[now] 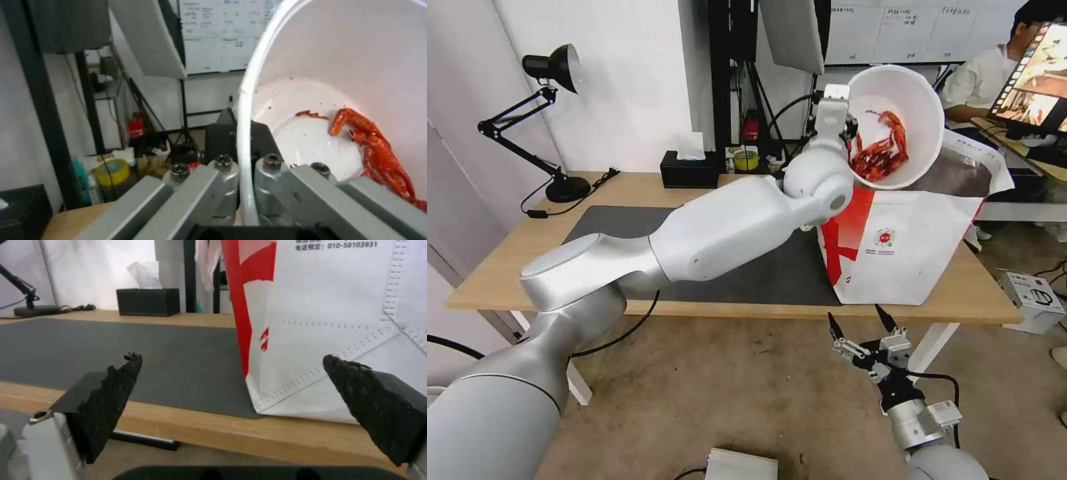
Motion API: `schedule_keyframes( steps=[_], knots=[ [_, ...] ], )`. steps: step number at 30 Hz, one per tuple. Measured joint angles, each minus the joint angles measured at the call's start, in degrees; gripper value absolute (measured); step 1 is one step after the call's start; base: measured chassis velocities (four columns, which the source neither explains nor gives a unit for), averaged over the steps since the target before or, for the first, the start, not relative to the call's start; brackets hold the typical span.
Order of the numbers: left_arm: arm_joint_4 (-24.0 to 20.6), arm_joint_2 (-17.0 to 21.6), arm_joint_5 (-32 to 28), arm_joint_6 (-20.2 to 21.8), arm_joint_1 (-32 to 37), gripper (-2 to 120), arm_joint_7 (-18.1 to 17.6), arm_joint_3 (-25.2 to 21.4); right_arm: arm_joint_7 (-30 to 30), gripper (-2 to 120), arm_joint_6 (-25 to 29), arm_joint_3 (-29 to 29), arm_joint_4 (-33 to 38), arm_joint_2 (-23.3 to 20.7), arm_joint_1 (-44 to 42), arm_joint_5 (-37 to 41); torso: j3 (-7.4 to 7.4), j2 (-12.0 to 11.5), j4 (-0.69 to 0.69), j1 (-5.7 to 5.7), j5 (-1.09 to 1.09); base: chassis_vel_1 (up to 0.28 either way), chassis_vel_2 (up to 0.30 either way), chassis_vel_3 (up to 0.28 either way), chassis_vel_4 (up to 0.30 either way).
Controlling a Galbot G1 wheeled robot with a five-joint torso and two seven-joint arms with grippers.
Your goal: Pick up the trash from the table and place it into the takeout bag.
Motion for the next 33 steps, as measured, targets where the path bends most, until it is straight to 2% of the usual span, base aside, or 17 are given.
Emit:
schedule_keyframes(
  steps=[12, 14, 19, 22, 25, 27, 29, 30, 32, 33],
  knots=[
    [-3.49, 1.78, -1.39, 2.26, -0.51, 0, 2.84, 3.82, 0.0, 100, 0.0, 0.0, 0.0, 0.0, 0.0, 0.0, 0.0, 0.0, -0.01, 0.0, 0.0, 0.0, 0.0, 0.0, 0.0],
    [-4.19, 2.39, -1.57, 3.78, -0.61, 0, 4.39, 4.44, 0.0, 100, 0.0, 0.0, 0.0, 0.0, 0.0, 0.0, 0.0, 0.0, 0.0, 0.0, 0.0, 0.0, 0.0, 0.0, 0.0],
    [-4.88, 2.91, -2.48, 5.9, -0.8, 0, 5.17, 4.98, 0.0, 100, 0.0, 0.0, 0.0, 0.0, 0.0, 0.0, 0.0, 0.0, -0.01, 0.0, 0.0, 0.0, 0.0, 0.0, 0.0],
    [-5.93, 4.29, -2.75, 9.75, -1.16, 0, 9.43, 5.14, 0.0, 100, 0.0, 0.0, 0.0, 0.0, 0.0, 0.0, 0.0, 0.0, -0.01, 0.0, 0.0, 0.0, 0.0, 0.0, 0.0],
    [-6.53, 4.74, -3.01, 11.76, -1.29, 0, 10.14, 5.01, 0.0, 100, 0.0, 0.0, 0.0, 0.0, 0.0, 0.0, 0.0, 0.0, 0.01, 0.0, 0.0, 0.0, 0.0, 0.0, 0.0],
    [-6.85, 4.91, -3.18, 12.6, -1.35, 0, 10.09, 4.8, 0.0, 100, 0.0, 0.0, 0.0, 0.0, 0.0, 0.0, 0.0, 0.0, 0.0, 0.0, 0.0, 0.0, 0.0, 0.0, 0.0],
    [-7.29, 4.89, -3.65, 13.22, -1.51, 0, 8.59, 4.56, 0.0, 100, 0.0, 0.0, 0.0, 0.0, 0.0, 0.0, 0.0, 0.0, 0.0, 0.0, 0.0, 0.0, 0.0, 0.0, 0.0],
    [-7.3, 4.64, -4.13, 13.28, -1.54, 6, 8.07, 4.4, 0.0, 100, 0.0, 0.0, 0.0, 0.0, 0.0, 0.0, 0.0, 0.0, 0.0, 0.0, 0.0, 0.0, 0.0, 0.0, 0.0],
    [-7.31, 4.36, -4.39, 13.28, -1.57, 6, 7.86, 4.28, 0.0, 100, 0.0, 0.0, 0.0, 0.0, 0.0, 0.0, 0.0, 0.0, 0.01, 0.0, -0.01, 0.0, 0.0, 0.0, 0.0],
    [-7.28, 3.86, -4.67, 13.28, -1.58, 14, 7.61, 4.06, 0.0, 100, 0.0, 0.0, 0.0, 0.0, 0.0, 0.0, 0.0, 0.0, 0.0, 0.0, 0.0, 0.0, 0.0, 0.0, 0.0]
  ],
)
